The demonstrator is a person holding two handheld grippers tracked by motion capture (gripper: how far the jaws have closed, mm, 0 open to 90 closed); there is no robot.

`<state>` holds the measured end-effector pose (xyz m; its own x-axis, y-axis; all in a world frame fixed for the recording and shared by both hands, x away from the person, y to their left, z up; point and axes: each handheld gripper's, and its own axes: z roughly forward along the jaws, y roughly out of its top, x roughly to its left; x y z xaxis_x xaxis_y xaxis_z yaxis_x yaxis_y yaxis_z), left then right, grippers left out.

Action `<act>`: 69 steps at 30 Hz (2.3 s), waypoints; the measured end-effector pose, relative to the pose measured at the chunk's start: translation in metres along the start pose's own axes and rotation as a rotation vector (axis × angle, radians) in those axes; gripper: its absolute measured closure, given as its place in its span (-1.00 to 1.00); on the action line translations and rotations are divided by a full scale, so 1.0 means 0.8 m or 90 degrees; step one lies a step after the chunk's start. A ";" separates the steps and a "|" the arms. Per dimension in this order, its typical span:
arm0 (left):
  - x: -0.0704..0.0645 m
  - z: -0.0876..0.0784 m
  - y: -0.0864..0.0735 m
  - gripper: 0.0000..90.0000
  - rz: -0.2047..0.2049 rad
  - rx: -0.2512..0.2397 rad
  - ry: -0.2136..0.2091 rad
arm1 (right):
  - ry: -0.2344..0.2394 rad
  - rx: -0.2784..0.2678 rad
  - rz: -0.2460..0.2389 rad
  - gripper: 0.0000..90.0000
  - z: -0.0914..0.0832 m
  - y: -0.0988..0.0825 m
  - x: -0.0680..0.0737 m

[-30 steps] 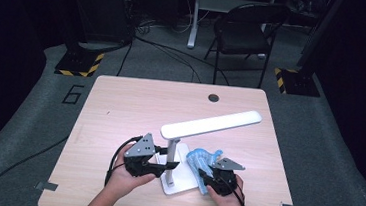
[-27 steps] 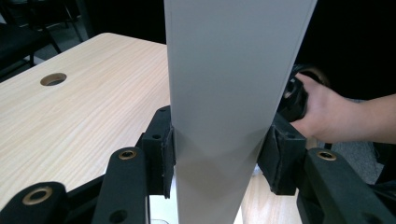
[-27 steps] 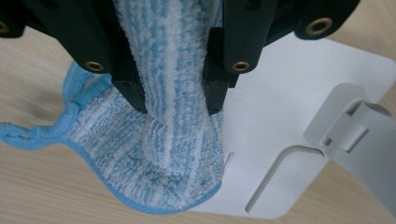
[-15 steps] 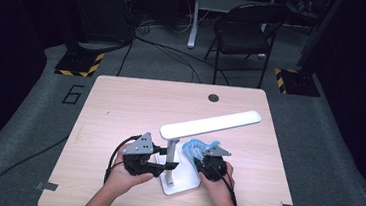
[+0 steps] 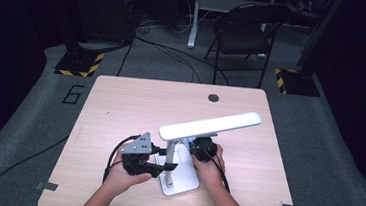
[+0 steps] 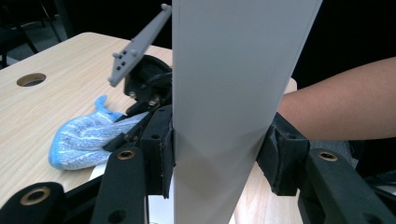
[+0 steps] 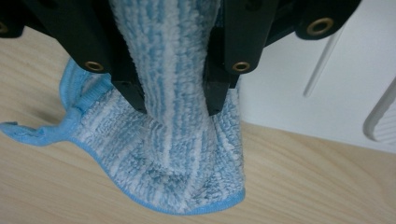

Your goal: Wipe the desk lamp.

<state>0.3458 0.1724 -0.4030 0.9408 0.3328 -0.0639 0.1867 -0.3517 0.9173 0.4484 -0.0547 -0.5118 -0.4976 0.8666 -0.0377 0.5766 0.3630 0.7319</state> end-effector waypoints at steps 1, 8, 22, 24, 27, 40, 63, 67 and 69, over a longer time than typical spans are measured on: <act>-0.001 0.001 0.000 0.15 0.001 0.000 0.003 | -0.003 0.000 0.003 0.46 0.001 0.001 0.000; -0.003 0.002 0.001 0.16 0.002 0.004 0.013 | 0.012 -0.007 0.016 0.52 -0.005 -0.005 0.004; -0.005 0.004 0.001 0.16 0.004 0.004 0.018 | 0.068 -0.004 0.019 0.54 -0.049 -0.044 0.004; -0.005 0.004 0.001 0.16 0.003 0.004 0.019 | 0.069 0.000 0.010 0.54 -0.059 -0.052 0.007; -0.005 0.004 0.001 0.16 0.003 0.005 0.018 | 0.068 0.000 -0.001 0.54 -0.071 -0.062 0.010; -0.005 0.003 0.000 0.16 0.001 0.005 0.020 | 0.074 0.003 -0.024 0.54 -0.116 -0.105 0.021; 0.001 0.001 -0.001 0.15 -0.002 0.004 -0.001 | 0.030 0.005 -0.010 0.54 -0.046 -0.043 0.017; 0.002 0.001 -0.002 0.15 -0.002 0.003 -0.004 | 0.033 0.019 -0.009 0.53 -0.034 -0.029 0.014; 0.002 0.001 -0.002 0.15 -0.002 0.001 -0.005 | 0.029 0.020 -0.007 0.53 -0.027 -0.022 0.015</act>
<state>0.3476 0.1729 -0.4050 0.9426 0.3266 -0.0697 0.1896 -0.3516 0.9168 0.4180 -0.0581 -0.5107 -0.5325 0.8463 -0.0145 0.5904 0.3837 0.7101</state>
